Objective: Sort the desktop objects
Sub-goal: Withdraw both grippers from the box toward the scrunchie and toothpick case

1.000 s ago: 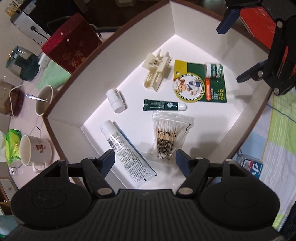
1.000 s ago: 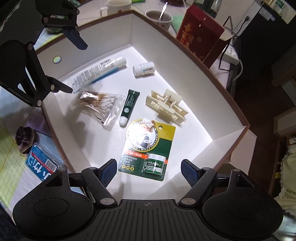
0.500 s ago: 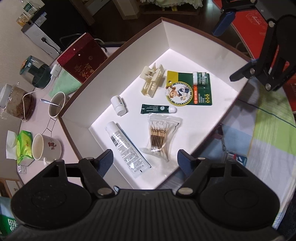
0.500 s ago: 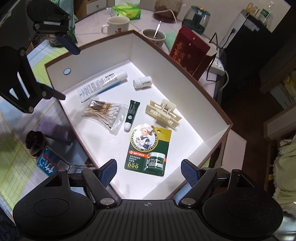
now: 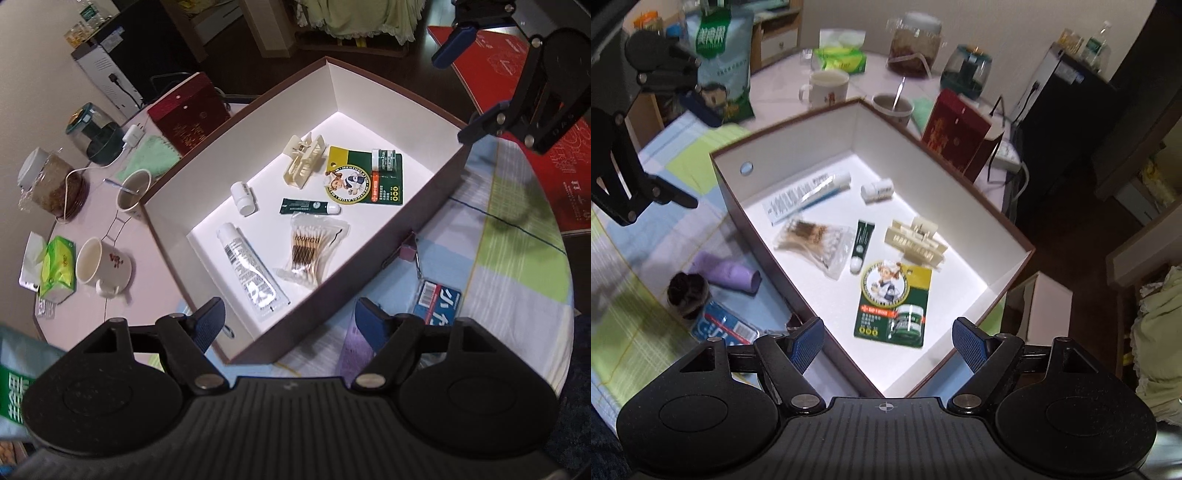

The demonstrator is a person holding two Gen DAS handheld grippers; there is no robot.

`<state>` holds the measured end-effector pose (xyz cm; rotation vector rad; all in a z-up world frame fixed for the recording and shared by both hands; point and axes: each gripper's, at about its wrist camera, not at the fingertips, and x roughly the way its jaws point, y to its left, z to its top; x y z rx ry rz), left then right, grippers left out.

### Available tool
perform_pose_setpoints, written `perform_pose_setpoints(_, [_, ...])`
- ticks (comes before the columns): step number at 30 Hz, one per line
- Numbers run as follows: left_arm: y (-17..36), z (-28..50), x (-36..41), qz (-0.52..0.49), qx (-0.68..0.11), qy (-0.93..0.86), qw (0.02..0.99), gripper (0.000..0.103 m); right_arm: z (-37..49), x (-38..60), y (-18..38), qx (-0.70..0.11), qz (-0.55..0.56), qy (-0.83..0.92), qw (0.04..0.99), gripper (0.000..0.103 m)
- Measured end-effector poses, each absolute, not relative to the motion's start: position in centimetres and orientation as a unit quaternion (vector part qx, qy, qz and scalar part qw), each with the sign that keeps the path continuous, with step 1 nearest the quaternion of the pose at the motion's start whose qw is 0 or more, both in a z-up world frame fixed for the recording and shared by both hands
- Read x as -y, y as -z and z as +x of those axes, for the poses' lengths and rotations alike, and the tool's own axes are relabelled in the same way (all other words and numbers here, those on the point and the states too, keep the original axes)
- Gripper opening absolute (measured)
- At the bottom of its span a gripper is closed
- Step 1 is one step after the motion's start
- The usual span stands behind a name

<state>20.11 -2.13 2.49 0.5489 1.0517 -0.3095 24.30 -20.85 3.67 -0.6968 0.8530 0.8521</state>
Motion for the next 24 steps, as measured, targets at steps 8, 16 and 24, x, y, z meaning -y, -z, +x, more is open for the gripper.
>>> perform_pose_setpoints(8, [-2.8, 17.0, -0.5, 0.232, -0.495, 0.131, 0.827, 0.076, 20.9, 22.4, -5.8, -0.341, -0.28, -0.439, 0.783, 0.079])
perform_pose_setpoints(16, [-0.5, 13.8, -1.4, 0.203, -0.503, 0.134, 0.829, 0.076, 17.9, 22.9, -4.2, -0.338, -0.272, -0.483, 0.761, 0.079])
perform_pose_setpoints(24, [4.4, 11.7, -1.6, 0.084, -0.526, 0.126, 0.837, 0.076, 18.3, 24.6, 2.5, -0.426, -0.173, -0.424, 0.78, 0.079])
